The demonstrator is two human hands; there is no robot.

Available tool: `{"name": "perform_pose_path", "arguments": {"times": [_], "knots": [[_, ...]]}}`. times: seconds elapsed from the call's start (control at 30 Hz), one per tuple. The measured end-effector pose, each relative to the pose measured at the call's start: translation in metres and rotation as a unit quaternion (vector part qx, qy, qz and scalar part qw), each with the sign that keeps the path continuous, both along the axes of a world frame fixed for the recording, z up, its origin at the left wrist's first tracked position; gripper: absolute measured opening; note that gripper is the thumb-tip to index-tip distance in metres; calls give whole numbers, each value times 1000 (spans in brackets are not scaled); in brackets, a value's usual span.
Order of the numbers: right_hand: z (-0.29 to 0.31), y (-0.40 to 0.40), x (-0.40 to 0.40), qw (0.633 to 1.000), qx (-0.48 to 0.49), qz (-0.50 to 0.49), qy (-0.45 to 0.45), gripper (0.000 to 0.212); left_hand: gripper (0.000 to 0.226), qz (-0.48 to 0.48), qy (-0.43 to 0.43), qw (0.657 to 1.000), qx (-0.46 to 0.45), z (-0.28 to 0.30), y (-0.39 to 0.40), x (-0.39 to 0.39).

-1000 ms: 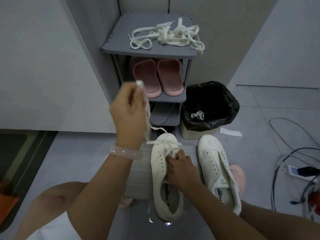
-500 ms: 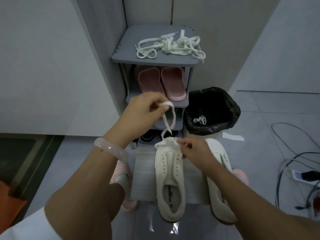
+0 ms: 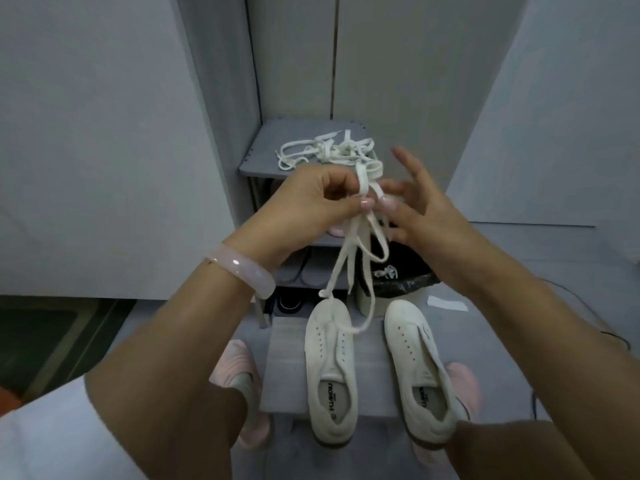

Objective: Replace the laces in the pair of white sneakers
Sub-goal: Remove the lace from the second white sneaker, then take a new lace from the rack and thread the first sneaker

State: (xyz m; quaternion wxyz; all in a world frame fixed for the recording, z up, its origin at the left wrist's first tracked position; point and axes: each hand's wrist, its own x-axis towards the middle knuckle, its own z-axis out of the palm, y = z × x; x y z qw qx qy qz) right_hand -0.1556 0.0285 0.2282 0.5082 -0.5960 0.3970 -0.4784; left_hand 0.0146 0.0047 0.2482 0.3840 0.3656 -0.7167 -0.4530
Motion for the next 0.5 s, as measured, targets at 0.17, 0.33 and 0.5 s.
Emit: {"name": "perform_pose_path", "arguments": {"times": [0.17,0.33,0.5], "knots": [[-37,27,26,987,86,126,52,42,15,-20,-6,999,-44,6,10,-7],[-77,35,29,938,310,94,-125,33,8,79,-153,976,-137,-35,1,-1],[-95,17,18,876,355,22,-327,34,13,-21,-372,880,-294,-98,14,-7]]}}
